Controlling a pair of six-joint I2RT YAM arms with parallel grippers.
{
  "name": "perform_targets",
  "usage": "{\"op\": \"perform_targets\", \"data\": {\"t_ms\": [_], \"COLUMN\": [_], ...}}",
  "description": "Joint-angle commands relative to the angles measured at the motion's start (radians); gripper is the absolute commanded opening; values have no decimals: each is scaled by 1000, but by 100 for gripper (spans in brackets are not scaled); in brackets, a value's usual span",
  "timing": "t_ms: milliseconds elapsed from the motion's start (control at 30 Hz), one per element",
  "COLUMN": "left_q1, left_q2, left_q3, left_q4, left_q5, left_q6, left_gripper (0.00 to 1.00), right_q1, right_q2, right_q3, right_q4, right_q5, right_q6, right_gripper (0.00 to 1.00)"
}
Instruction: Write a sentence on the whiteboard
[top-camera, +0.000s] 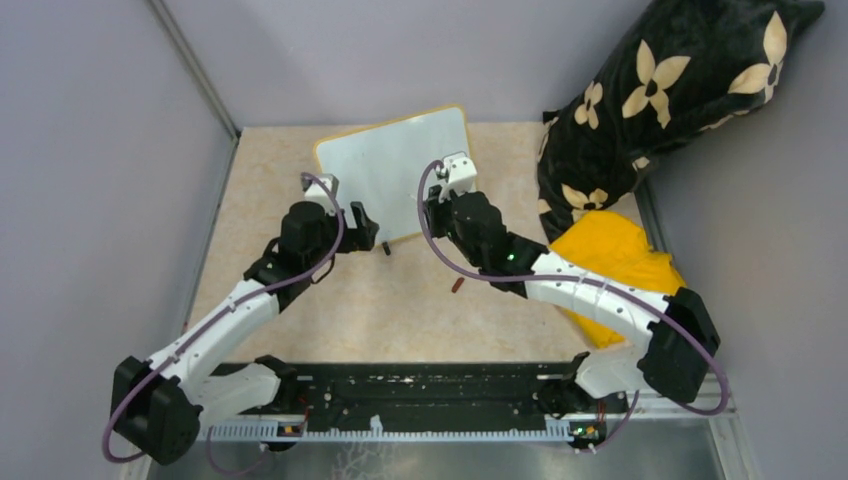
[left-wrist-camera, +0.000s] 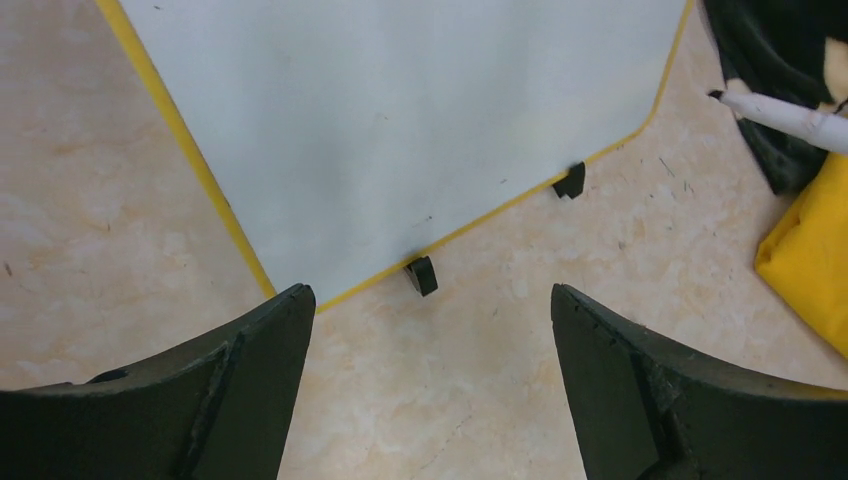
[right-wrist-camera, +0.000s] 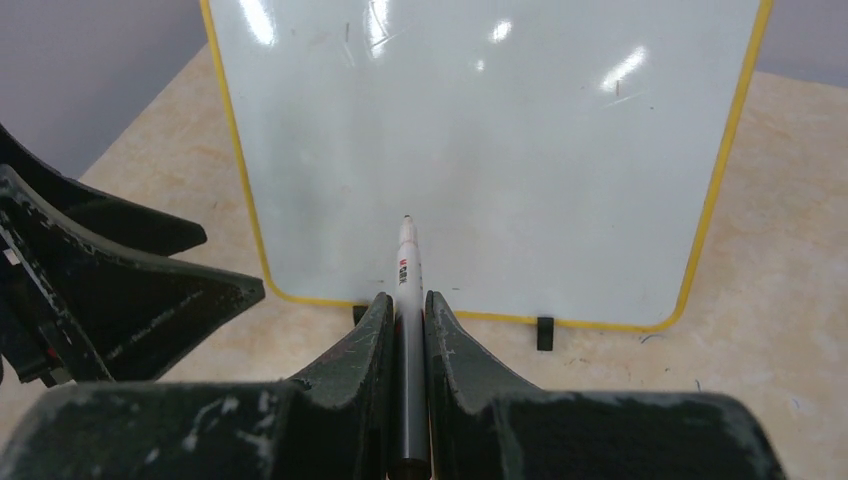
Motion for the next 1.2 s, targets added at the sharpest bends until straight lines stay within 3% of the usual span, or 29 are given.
{"op": "perform_targets", "data": {"t_ms": [0,133,200,367,467,600,700,833,967,1167], "left_q1": [50,67,130,345,408,458,457,451,446,443], "left_q2": [54,65,42,-34,-76,-33,-29,-167,-201,-87], "left_q3": [43,28,25,-33,-113,-127,-103,-226,-120,-73], "left_q4": [-21,-55,-71,-16,171,293,285,477,248,240], "left_q5": [120,45,59,270,400,511,418,282,49,135], "left_q6": [-76,-138,-166,-256,-266,-253,-191,-114,-58,74], "left_gripper": [92,92,92,92,95,98,98,99,99,99], "right_q1": [7,7,7,7,7,7,8,9,8,8], "right_q2": [-42,-70,-80,-131,-161,-190,-217,-261,-297,-337], "right_q3": [-23,-54,-62,-128,-165,-188,-194,-207,-231,-240], "right_q4": [75,91,94,165,189,176,162,148,151,125], "right_q5": [107,133,120,47,16,-16,-25,-20,-18,-17], "right_q6": [-8,2,13,53,77,102,107,107,114,114], "right_gripper": [0,0,0,0,0,0,0,0,0,0]}}
